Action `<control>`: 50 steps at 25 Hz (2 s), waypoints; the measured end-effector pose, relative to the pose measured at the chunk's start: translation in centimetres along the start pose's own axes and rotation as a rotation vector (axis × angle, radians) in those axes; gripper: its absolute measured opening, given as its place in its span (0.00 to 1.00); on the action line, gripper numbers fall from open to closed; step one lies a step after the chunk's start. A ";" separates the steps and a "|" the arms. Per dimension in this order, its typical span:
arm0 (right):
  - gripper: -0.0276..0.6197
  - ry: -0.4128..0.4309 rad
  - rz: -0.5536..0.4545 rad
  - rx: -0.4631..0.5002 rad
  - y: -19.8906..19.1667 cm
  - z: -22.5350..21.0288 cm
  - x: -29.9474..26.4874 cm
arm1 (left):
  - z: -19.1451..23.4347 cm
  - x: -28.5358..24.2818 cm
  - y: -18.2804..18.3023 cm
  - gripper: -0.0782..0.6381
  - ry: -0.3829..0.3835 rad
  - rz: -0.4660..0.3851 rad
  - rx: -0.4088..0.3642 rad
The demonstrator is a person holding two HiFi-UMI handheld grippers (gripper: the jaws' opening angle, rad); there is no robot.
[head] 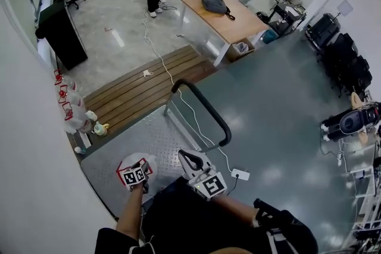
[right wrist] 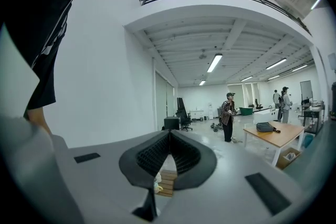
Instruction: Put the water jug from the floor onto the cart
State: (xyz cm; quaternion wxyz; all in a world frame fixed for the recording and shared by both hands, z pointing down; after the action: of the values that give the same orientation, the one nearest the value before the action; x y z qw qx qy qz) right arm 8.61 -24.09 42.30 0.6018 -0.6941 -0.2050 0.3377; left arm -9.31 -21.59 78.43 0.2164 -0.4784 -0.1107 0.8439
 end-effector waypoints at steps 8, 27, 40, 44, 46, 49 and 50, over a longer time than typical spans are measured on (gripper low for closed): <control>0.07 0.040 -0.032 -0.025 0.7 0.5 -1.3 | -9.1 8.0 4.5 0.41 -0.103 -0.252 -0.369; 0.07 0.215 -0.099 0.036 3.4 4.4 -4.9 | -17.1 24.6 11.6 0.14 -0.024 -0.786 -0.397; 0.07 0.229 -0.127 0.048 4.8 4.3 -7.5 | -16.8 26.8 14.0 0.13 0.072 -0.854 -0.427; 0.07 0.230 -0.133 0.061 5.3 4.1 -8.2 | -16.1 27.0 14.3 0.13 0.090 -0.864 -0.401; 0.07 0.232 -0.134 0.063 5.7 4.1 -8.3 | -16.0 27.2 14.4 0.13 0.095 -0.869 -0.389; 0.07 0.255 -0.124 0.066 5.6 4.7 -8.4 | -16.1 27.4 14.5 0.13 0.096 -0.877 -0.383; 0.07 0.267 -0.121 0.069 5.6 5.0 -8.5 | -16.1 27.3 14.5 0.13 0.095 -0.879 -0.382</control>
State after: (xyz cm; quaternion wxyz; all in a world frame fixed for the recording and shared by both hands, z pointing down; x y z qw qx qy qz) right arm -1.47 -27.58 38.53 0.6665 -0.6981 -0.1529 0.2125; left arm -11.54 -21.84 43.63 0.4656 -0.4557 -0.4453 0.6142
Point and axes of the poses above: the fingertips, and each gripper's own axes: x backward along the fingers, z to its left, y out of its top, the point moved 2 cm from there along x, backward along the fingers, and after that the axes turned 5 degrees about z, right-handed, at the moved point
